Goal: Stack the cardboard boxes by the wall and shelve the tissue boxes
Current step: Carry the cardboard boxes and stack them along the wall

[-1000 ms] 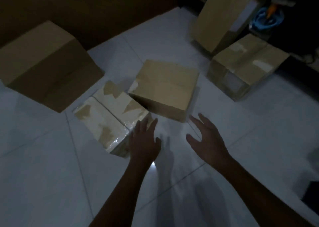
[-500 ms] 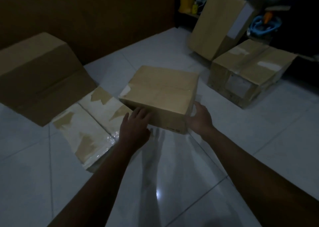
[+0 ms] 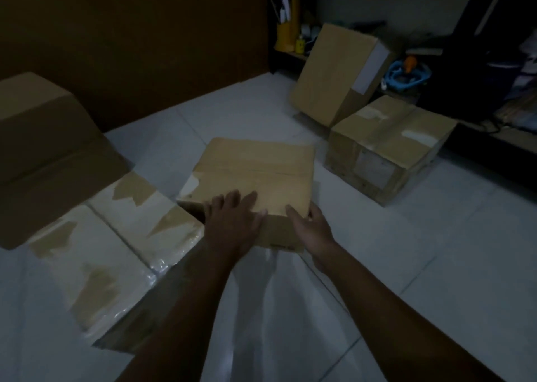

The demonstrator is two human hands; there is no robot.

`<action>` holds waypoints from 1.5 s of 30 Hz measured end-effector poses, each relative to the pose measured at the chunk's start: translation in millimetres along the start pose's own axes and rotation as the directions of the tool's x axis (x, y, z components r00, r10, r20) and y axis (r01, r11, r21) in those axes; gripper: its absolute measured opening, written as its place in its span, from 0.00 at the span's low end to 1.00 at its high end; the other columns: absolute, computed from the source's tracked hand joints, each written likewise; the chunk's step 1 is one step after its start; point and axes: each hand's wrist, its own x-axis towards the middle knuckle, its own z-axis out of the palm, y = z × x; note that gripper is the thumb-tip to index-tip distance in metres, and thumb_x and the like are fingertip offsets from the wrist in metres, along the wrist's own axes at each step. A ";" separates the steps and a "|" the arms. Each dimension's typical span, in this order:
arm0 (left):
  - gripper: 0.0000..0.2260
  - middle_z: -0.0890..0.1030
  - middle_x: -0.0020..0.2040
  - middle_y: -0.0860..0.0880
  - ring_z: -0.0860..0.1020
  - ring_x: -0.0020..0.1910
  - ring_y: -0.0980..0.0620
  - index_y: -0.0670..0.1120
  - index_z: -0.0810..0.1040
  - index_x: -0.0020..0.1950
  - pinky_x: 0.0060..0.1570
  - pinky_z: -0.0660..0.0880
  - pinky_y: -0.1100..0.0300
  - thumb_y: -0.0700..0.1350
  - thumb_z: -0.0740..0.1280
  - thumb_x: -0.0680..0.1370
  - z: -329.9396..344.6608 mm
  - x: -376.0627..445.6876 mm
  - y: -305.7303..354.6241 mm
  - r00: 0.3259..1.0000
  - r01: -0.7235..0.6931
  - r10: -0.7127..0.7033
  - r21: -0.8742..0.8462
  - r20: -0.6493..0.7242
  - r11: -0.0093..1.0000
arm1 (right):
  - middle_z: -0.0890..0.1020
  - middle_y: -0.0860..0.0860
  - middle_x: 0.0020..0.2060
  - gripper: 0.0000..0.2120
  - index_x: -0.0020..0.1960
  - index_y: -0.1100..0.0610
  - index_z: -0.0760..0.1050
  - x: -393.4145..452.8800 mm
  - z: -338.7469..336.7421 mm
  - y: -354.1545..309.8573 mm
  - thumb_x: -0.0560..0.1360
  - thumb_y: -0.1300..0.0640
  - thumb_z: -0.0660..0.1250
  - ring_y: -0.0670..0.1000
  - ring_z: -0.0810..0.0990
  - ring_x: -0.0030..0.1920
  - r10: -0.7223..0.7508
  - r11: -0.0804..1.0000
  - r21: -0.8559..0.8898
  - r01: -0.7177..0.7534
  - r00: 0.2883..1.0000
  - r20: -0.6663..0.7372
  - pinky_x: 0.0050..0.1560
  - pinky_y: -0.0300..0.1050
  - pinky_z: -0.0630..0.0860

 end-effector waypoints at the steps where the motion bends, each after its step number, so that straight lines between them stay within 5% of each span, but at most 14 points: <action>1: 0.27 0.72 0.71 0.47 0.69 0.69 0.40 0.60 0.64 0.75 0.68 0.64 0.39 0.68 0.45 0.80 0.0 -0.2 8.4 0.997 -0.077 0.076 0.053 0.015 0.996 | 0.75 0.52 0.68 0.33 0.76 0.52 0.66 1.5 -5.3 -0.2 0.76 0.42 0.69 0.57 0.76 0.65 -0.003 0.999 -0.036 0.001 0.997 -0.071 0.66 0.56 0.75; 4: 0.25 0.77 0.62 0.49 0.73 0.58 0.43 0.60 0.71 0.71 0.54 0.74 0.47 0.66 0.48 0.80 -3.3 -1.8 29.7 0.961 -0.259 0.265 0.078 -0.074 0.963 | 0.75 0.55 0.69 0.32 0.75 0.53 0.66 10.1 -34.1 4.1 0.76 0.45 0.71 0.60 0.75 0.67 -0.039 0.994 -0.110 0.013 0.971 -0.238 0.66 0.57 0.74; 7: 0.23 0.77 0.64 0.48 0.73 0.59 0.42 0.60 0.72 0.72 0.54 0.74 0.49 0.62 0.52 0.80 -12.5 6.4 28.7 0.964 -0.254 0.246 -0.086 -0.097 0.963 | 0.77 0.55 0.67 0.27 0.72 0.53 0.70 20.8 -69.8 8.9 0.76 0.49 0.72 0.59 0.76 0.65 -0.037 0.994 -0.105 0.013 0.972 -0.231 0.65 0.57 0.75; 10: 0.35 0.66 0.77 0.41 0.65 0.72 0.36 0.50 0.62 0.80 0.70 0.65 0.44 0.65 0.61 0.77 -8.9 8.4 10.2 0.989 0.103 -0.124 -0.241 -0.074 0.965 | 0.77 0.56 0.67 0.27 0.72 0.56 0.71 29.0 -92.2 11.5 0.77 0.50 0.72 0.59 0.76 0.65 -0.008 0.994 -0.107 -0.012 0.983 -0.184 0.65 0.56 0.75; 13: 0.45 0.61 0.78 0.35 0.61 0.75 0.33 0.44 0.54 0.81 0.74 0.61 0.42 0.71 0.64 0.75 -8.6 -1.5 14.1 0.921 0.383 -0.382 -0.332 0.071 0.862 | 0.75 0.55 0.67 0.27 0.74 0.58 0.68 27.0 -99.9 15.0 0.79 0.49 0.69 0.59 0.74 0.66 0.023 0.997 -0.070 -0.033 0.990 -0.136 0.65 0.54 0.73; 22: 0.43 0.68 0.75 0.46 0.73 0.62 0.47 0.49 0.61 0.81 0.57 0.74 0.57 0.53 0.79 0.71 -44.5 -4.0 32.8 0.898 0.440 -0.294 -0.688 0.328 0.577 | 0.73 0.59 0.67 0.24 0.67 0.57 0.68 2.3 -132.0 9.4 0.79 0.44 0.67 0.60 0.73 0.65 0.018 0.996 -0.084 -0.038 0.972 -0.235 0.63 0.55 0.72; 28: 0.34 0.71 0.72 0.48 0.76 0.53 0.49 0.51 0.66 0.79 0.50 0.77 0.55 0.50 0.76 0.75 -78.5 -21.2 46.6 0.894 0.433 -0.275 -0.840 0.353 0.328 | 0.74 0.58 0.69 0.37 0.71 0.60 0.71 -19.1 -160.8 -24.9 0.74 0.35 0.69 0.61 0.73 0.68 -0.033 0.992 -0.126 -0.005 0.954 -0.297 0.68 0.58 0.72; 31: 0.23 0.79 0.59 0.50 0.77 0.49 0.52 0.53 0.73 0.72 0.41 0.72 0.58 0.51 0.71 0.78 -102.0 -29.8 49.3 0.883 0.451 -0.250 -0.867 0.398 0.211 | 0.80 0.56 0.63 0.39 0.66 0.58 0.77 -38.5 -167.4 -44.1 0.66 0.32 0.74 0.59 0.78 0.63 -0.109 0.986 -0.156 0.051 0.914 -0.390 0.63 0.54 0.76; 34: 0.14 0.82 0.52 0.46 0.81 0.54 0.43 0.50 0.79 0.61 0.50 0.77 0.52 0.56 0.68 0.79 -112.9 -35.8 39.6 0.907 0.414 -0.164 -0.893 0.388 0.176 | 0.82 0.53 0.59 0.32 0.64 0.58 0.79 -46.8 -179.4 -58.2 0.66 0.42 0.80 0.54 0.80 0.58 -0.150 0.988 -0.092 0.123 0.891 -0.428 0.58 0.48 0.77; 37: 0.20 0.85 0.56 0.42 0.85 0.51 0.42 0.44 0.74 0.68 0.49 0.81 0.49 0.46 0.72 0.78 -113.3 -40.6 31.2 0.913 0.401 -0.005 -0.897 0.408 0.184 | 0.84 0.51 0.57 0.24 0.60 0.56 0.82 -46.5 -185.8 -58.9 0.66 0.52 0.82 0.52 0.81 0.54 -0.123 0.992 -0.006 0.129 0.933 -0.338 0.58 0.51 0.80; 40: 0.27 0.85 0.58 0.43 0.86 0.52 0.43 0.47 0.71 0.71 0.51 0.83 0.45 0.38 0.76 0.74 -100.9 -39.4 33.1 0.914 0.406 -0.062 -0.898 0.402 0.170 | 0.84 0.52 0.56 0.24 0.62 0.57 0.81 -43.1 -184.2 -49.4 0.67 0.56 0.81 0.52 0.81 0.55 -0.145 0.989 -0.040 0.139 0.932 -0.333 0.62 0.53 0.79; 45: 0.37 0.76 0.69 0.42 0.76 0.64 0.37 0.46 0.68 0.76 0.57 0.75 0.35 0.69 0.66 0.76 -89.4 -47.9 52.3 0.802 0.588 -0.355 -0.739 0.481 0.327 | 0.81 0.50 0.61 0.26 0.71 0.54 0.74 -45.6 -177.3 -41.9 0.75 0.52 0.74 0.53 0.80 0.58 -0.173 0.984 -0.084 0.154 0.938 -0.300 0.62 0.51 0.78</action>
